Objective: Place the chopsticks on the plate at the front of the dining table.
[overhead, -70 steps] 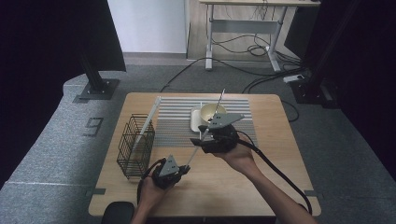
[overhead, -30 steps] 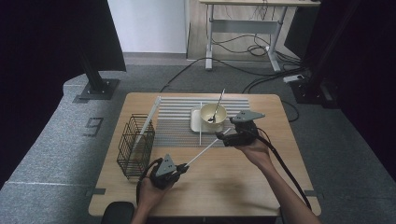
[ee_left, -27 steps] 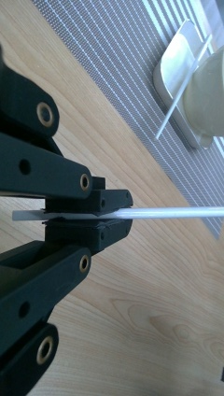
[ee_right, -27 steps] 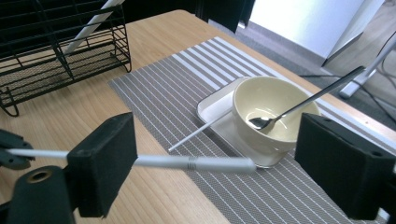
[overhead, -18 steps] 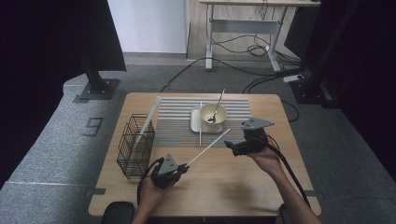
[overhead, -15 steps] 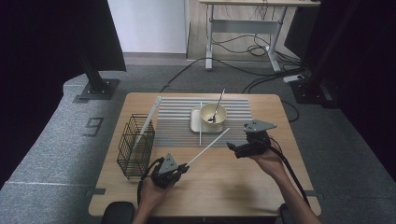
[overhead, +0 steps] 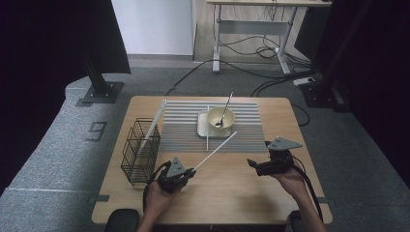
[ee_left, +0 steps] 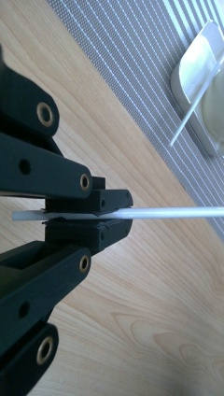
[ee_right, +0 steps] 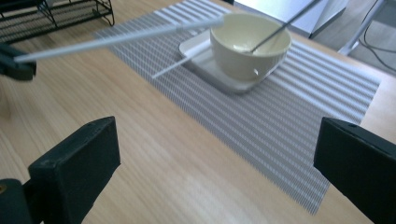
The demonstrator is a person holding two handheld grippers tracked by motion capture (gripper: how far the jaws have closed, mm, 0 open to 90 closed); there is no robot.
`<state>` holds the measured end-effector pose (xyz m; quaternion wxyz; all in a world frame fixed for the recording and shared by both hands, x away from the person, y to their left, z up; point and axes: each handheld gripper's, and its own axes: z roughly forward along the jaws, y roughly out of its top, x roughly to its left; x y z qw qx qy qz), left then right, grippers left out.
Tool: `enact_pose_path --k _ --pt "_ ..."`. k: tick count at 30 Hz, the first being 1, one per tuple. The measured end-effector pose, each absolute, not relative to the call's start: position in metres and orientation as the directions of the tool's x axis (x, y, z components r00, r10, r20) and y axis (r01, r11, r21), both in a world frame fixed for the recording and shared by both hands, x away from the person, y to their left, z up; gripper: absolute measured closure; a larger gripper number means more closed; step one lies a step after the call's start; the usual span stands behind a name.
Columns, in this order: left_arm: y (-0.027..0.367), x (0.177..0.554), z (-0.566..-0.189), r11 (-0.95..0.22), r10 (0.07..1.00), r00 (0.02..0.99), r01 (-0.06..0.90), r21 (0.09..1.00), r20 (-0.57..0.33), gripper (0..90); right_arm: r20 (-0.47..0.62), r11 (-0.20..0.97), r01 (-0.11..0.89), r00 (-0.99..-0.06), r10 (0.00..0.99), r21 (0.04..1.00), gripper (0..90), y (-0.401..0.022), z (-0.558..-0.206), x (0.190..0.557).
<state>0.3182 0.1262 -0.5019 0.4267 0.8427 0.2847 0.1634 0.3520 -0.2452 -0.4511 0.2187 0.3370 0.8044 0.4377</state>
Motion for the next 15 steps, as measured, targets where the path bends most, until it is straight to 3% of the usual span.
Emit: enact_pose_path --k 15 --pt "0.123 0.337 -0.485 -0.467 0.653 0.757 0.372 0.802 0.029 85.6 -0.002 0.403 0.437 -0.676 0.737 0.804 0.2 -0.262 -0.503 0.336"
